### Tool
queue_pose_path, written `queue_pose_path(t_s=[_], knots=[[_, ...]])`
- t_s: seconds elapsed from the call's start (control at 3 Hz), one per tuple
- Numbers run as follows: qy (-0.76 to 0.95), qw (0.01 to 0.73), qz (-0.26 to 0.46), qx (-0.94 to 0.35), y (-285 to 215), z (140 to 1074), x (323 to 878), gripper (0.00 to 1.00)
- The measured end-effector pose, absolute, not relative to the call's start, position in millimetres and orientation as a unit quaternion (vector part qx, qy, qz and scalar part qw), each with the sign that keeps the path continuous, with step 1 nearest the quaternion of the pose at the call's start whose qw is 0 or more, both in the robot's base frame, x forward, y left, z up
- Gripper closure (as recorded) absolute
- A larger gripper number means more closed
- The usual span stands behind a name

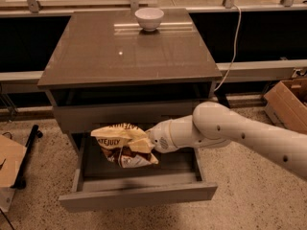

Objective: Place brown chip bag into middle drawer

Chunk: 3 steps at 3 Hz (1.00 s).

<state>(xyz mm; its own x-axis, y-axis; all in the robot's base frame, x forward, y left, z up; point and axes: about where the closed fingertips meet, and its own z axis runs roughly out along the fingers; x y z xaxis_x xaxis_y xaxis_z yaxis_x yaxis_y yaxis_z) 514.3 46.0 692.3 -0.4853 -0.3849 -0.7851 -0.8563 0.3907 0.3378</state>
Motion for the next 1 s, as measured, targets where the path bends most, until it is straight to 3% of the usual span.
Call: queue_pose_path(t_s=[0.33,1.0], knots=[[0.774,0.305,0.405,-0.38,75.3,619.1,544.8,0.98],[0.773,0.301,0.408,-0.382,77.5,618.4,541.1,0.53]])
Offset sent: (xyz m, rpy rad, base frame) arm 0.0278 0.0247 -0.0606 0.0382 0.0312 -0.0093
